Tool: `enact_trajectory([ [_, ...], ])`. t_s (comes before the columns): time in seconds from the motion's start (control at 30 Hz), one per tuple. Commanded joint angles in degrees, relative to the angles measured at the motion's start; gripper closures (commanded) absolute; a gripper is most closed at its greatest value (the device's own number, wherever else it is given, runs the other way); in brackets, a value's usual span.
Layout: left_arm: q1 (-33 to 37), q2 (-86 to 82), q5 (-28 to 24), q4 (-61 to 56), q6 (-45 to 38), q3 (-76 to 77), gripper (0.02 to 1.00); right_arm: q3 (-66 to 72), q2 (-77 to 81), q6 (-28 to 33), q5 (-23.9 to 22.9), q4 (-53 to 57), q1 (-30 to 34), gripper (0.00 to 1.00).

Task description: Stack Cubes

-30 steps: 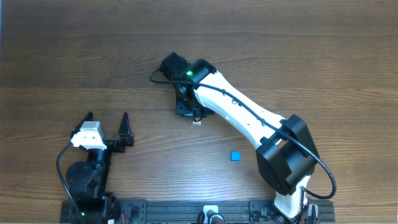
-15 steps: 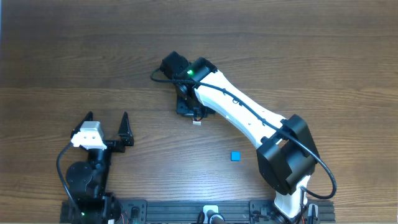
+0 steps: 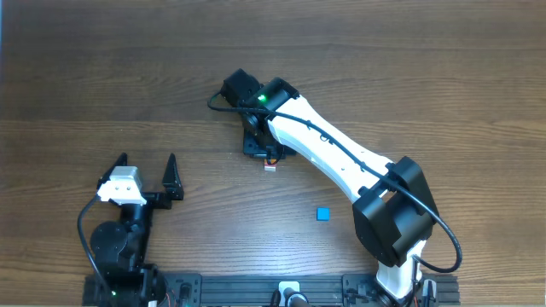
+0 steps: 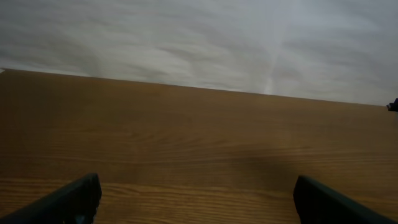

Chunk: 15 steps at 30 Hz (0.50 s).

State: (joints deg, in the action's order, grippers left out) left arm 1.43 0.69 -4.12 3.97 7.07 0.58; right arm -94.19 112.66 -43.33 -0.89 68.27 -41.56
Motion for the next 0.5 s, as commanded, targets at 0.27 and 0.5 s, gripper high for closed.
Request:
enact_trajectory([
  [0.27,0.3,-0.3,-0.3,0.2,-0.2,-0.2,0.018,-0.5,0.0,-0.8,-1.3,-0.9,0.5,0.987],
  [0.5,0.3,-0.3,-0.3,0.2,-0.2,-0.3,0.018,0.0,0.0,-0.8,-1.3,-1.0,0.5,0.987],
])
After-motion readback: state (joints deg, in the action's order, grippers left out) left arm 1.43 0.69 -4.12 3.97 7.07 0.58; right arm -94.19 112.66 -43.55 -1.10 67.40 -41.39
